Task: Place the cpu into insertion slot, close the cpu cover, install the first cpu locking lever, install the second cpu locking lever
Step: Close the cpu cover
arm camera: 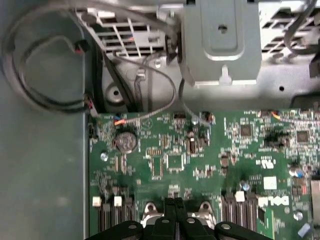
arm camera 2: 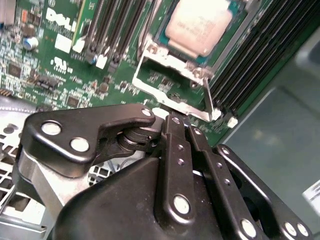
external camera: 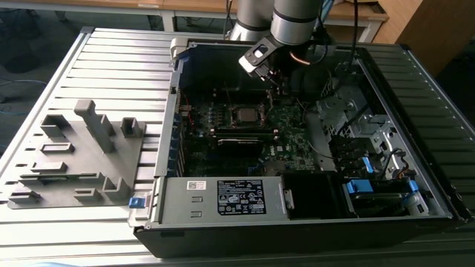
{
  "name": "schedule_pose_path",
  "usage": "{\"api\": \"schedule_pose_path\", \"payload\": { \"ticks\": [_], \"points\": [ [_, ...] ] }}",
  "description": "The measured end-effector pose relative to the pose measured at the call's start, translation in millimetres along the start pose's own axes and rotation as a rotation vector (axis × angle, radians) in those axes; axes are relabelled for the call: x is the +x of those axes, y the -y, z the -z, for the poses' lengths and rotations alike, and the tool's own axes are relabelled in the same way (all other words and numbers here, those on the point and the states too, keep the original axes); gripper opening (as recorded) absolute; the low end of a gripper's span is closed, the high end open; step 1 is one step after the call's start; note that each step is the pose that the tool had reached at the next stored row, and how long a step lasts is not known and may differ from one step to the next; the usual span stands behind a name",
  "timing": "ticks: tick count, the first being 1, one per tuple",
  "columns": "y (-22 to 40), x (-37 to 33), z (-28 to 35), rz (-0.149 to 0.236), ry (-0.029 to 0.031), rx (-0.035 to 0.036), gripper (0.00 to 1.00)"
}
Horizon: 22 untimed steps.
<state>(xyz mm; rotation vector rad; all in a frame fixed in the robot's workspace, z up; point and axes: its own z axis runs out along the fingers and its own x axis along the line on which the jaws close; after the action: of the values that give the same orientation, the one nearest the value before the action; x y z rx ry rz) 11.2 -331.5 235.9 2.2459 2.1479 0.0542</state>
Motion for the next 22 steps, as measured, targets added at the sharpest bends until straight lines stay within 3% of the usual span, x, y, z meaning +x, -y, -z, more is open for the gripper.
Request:
{"api": "schedule_pose_path", "payload": {
  "ticks": [10,18,22],
  "points": [
    [23.6,-1.0,0.8,0.000,-0.0002,-0.0033,0.11],
    [25.0,-1.1,0.9,0.000,-0.0002,-0.0034,0.11],
    [25.0,-1.1,0.8,0.000,0.0011,0.0039,0.11]
  ]
}}
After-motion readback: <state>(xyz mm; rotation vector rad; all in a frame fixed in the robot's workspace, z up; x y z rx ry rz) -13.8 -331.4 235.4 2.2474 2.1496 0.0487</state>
